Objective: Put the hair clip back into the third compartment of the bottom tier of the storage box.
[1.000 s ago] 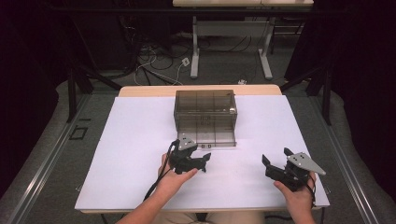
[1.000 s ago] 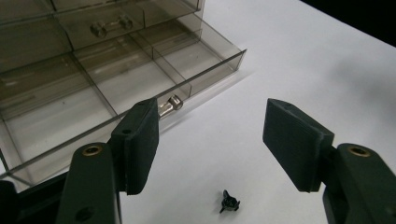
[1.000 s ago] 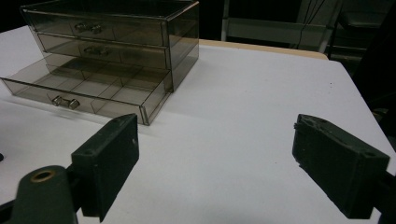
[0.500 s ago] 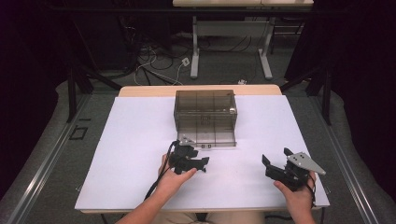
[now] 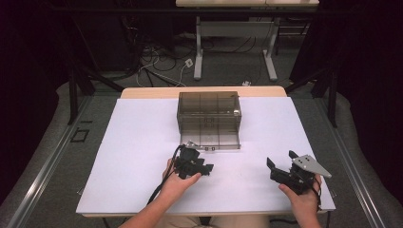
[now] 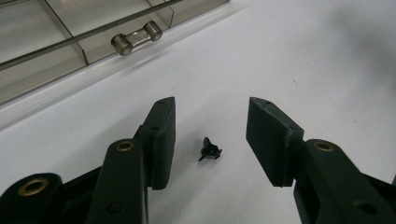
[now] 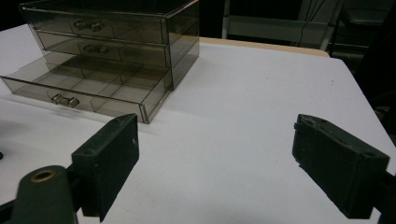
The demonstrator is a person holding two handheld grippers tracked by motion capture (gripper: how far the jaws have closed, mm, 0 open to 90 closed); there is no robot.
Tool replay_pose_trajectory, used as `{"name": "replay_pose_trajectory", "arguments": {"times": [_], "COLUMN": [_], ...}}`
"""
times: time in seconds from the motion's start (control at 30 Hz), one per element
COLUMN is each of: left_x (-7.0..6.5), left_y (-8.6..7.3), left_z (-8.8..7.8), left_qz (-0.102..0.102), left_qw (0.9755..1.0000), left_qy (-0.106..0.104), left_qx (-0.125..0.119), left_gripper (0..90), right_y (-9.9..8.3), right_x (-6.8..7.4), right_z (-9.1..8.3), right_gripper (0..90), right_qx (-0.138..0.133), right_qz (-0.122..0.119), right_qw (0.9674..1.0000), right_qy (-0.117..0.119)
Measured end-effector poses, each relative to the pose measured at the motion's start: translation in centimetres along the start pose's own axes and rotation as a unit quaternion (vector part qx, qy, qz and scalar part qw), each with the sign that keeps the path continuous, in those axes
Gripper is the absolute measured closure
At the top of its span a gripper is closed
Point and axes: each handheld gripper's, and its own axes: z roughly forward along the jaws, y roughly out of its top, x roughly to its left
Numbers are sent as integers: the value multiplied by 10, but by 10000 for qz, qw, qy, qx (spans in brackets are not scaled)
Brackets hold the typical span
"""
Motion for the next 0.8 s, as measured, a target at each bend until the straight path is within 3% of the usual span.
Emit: {"name": "replay_pose_trajectory", "arguments": {"times": [0.37,0.77,0.8], "left_x": [0,0,-1], "left_y": [-2,-5,-5], "left_z": [5,13,13], "left_qz": [75,93,94], "left_qw": [9997,9993,9994], "left_qy": [-67,6,13], "left_qx": [200,357,347], "left_gripper": [587,645,650], "right_y": [0,0,-2], "right_x": [0,0,1], "right_z": [0,0,4], "right_gripper": [143,143,143], "right_qx": [-7,79,-128], "right_qz": [4,38,93], "right_qw": [10000,10000,9999], "right_qy": [13,38,-5]}}
